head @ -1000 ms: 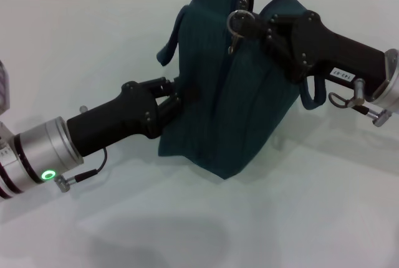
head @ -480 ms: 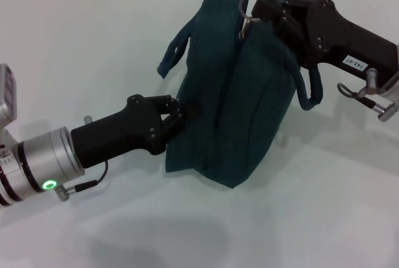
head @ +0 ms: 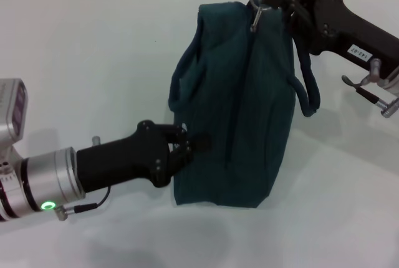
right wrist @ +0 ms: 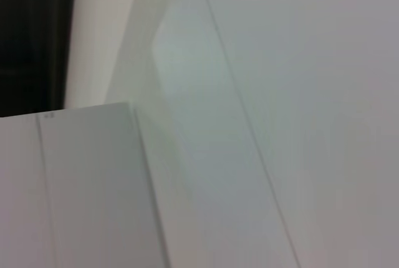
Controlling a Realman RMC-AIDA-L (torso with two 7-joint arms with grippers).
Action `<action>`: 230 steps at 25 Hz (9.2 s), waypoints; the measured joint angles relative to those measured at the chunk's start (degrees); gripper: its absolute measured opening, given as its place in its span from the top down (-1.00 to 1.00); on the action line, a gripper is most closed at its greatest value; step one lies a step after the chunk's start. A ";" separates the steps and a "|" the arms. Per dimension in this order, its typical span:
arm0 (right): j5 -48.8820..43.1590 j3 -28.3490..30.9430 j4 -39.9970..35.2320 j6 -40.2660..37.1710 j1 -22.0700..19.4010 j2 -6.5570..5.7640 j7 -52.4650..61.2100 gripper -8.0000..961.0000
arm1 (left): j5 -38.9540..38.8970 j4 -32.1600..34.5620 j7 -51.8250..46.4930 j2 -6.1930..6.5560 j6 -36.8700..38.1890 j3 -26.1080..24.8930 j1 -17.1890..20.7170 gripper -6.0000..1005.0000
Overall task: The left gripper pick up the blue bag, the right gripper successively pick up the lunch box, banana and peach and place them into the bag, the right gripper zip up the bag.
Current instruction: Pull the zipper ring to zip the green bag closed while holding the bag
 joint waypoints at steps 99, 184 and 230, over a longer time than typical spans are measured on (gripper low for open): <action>7.47 -4.50 -4.86 8.47 -0.18 0.00 6.50 0.97 | 27.12 79.34 -91.26 -0.30 -9.03 27.71 -7.24 -0.75; 9.07 -5.22 -5.37 12.53 -1.65 0.00 10.35 0.97 | 25.01 66.53 -70.61 -0.19 -6.53 12.88 0.77 0.79; 11.33 -8.21 -5.30 12.60 -1.01 0.00 11.16 0.97 | 33.80 79.82 -100.19 -0.21 1.55 23.35 -18.39 -0.46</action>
